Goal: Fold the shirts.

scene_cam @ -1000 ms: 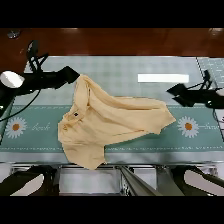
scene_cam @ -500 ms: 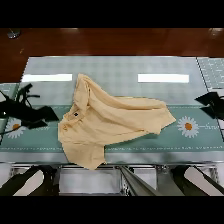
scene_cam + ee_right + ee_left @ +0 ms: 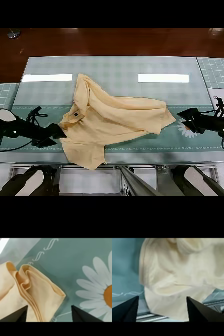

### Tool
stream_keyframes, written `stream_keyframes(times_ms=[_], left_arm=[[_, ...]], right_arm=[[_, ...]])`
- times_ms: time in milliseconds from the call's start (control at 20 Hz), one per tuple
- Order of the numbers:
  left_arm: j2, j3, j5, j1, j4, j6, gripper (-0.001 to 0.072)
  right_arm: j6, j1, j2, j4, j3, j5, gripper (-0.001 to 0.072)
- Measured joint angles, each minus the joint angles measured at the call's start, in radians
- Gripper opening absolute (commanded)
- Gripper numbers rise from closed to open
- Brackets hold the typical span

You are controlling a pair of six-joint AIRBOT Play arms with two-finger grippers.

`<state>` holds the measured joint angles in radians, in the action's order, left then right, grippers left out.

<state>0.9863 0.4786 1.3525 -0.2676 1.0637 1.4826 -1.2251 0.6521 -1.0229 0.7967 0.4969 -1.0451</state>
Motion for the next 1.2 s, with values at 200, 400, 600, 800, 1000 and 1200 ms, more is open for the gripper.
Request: stream_keyframes(times_ms=[200, 400, 600, 800, 1000, 1200], left_arm=[[-0.001, -0.058, -0.077, 0.003, -0.052, -0.056, 0.0700], [-0.001, -0.075, -0.095, 0.003, -0.040, -0.073, 0.0700], [0.010, -0.082, -0.147, 0.022, -0.110, -0.088, 0.0469], [0.017, -0.083, -0.220, 0.073, -0.156, -0.127, 0.0020], [0.018, -0.072, -0.205, 0.091, -0.181, -0.187, 0.0020], [0.018, -0.061, -0.183, 0.096, -0.189, -0.208, 0.0020]], right_arm=[[0.006, -0.001, 0.002, -0.006, -0.010, -0.006, 0.0619], [0.007, -0.001, 0.002, -0.005, -0.012, -0.005, 0.0619], [0.008, -0.001, 0.002, 0.001, -0.013, -0.009, 0.0619], [0.002, -0.001, 0.002, 0.007, -0.013, -0.011, 0.0619], [-0.018, -0.001, -0.003, 0.055, 0.009, 0.015, 0.0619], [-0.086, -0.002, -0.042, 0.142, 0.051, 0.014, 0.0619]])
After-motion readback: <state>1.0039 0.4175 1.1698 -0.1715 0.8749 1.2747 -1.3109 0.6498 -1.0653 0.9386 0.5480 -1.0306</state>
